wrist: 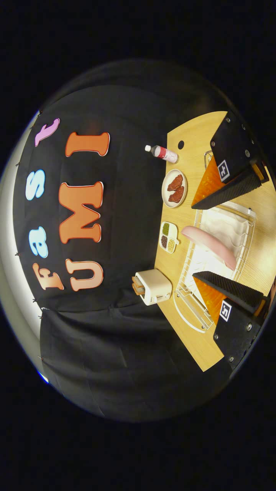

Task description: Take the plate from the dish rack, then take the spoon from the basket and place it into the plate.

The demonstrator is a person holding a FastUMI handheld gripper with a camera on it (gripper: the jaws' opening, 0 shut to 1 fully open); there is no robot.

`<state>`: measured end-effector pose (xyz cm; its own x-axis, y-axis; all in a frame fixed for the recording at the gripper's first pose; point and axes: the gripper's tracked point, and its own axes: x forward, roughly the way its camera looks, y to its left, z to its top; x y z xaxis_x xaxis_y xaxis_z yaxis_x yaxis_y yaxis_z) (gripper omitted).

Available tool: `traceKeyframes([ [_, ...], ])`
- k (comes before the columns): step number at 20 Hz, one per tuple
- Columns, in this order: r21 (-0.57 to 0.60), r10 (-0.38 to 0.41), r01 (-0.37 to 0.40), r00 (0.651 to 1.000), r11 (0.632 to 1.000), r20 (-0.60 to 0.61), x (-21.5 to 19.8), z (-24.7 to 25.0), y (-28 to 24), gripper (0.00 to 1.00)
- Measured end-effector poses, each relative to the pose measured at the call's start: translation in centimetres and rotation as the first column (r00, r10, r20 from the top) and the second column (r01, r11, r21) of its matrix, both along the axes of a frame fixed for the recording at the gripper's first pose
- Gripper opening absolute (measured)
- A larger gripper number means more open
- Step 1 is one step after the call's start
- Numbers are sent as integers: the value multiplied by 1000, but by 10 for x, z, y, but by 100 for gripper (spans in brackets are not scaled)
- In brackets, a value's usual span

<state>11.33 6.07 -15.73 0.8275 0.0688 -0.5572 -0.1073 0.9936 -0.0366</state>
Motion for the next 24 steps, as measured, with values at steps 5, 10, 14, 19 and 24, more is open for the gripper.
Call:
traceKeyframes([
  [5, -85, -23, 16, 996, 996, -86, 24, -28, -9, 94],
  [10, -87, -52, 36, 981, 996, -188, 42, -48, -10, 81],
  [14, -88, -83, 61, 960, 994, -267, 48, -70, -6, 76],
  [19, -125, -109, 72, 942, 990, -318, 53, -88, -3, 69],
  [24, -194, -119, 50, 923, 980, -365, 54, -113, -4, 61],
])
